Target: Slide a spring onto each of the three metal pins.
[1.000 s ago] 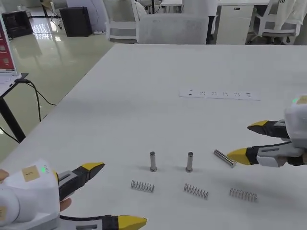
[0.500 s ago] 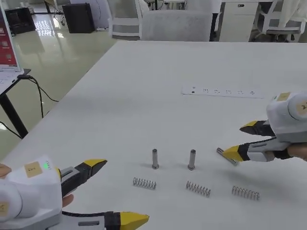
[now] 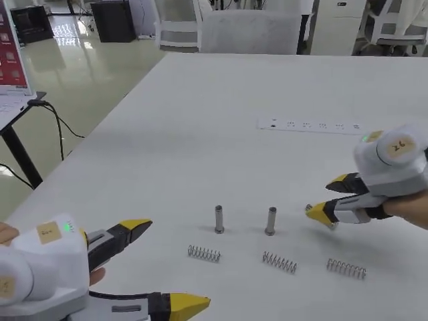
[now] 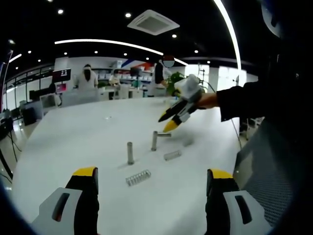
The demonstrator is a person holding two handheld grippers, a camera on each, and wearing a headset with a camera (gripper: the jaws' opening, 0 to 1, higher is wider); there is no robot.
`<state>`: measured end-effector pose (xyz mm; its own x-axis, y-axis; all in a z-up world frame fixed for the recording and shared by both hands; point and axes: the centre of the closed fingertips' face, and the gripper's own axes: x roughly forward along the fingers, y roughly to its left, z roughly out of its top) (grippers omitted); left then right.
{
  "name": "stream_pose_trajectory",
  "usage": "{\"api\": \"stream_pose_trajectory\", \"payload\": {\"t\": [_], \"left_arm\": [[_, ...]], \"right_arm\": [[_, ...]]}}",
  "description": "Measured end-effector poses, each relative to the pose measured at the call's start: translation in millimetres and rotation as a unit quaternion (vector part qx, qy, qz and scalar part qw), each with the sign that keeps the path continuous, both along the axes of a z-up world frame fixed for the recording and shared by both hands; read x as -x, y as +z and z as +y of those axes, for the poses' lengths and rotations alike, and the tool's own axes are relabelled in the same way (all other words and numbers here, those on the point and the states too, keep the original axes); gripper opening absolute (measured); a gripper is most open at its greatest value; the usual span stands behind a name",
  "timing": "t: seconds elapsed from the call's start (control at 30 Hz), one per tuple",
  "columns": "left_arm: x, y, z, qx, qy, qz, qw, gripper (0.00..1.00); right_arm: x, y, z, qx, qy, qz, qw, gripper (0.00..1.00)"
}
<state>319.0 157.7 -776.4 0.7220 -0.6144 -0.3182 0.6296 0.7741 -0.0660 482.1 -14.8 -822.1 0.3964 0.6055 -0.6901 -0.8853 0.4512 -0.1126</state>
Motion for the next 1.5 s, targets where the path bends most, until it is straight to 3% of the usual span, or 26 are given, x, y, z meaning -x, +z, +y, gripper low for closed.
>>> {"api": "stream_pose_trajectory", "payload": {"t": [0.87,1.17,1.5], "left_arm": [[1.6,0.6,-2.2,0.001,-0.004,0.0,1.0,0.87],[1.8,1.0,-2.1,0.002,-0.003,-0.001,1.0,0.87],[2.5,1.9,-2.9,0.002,-0.003,-0.001,1.0,0.87]], "right_arm": [[-6.5,-19.1,1.5,0.039,-0.019,0.038,0.9983,0.2],[-7.1,-24.5,3.8,0.055,-0.017,0.041,0.9975,0.13],[-7.2,-28.6,3.1,0.069,-0.019,0.05,0.9962,0.12]]}}
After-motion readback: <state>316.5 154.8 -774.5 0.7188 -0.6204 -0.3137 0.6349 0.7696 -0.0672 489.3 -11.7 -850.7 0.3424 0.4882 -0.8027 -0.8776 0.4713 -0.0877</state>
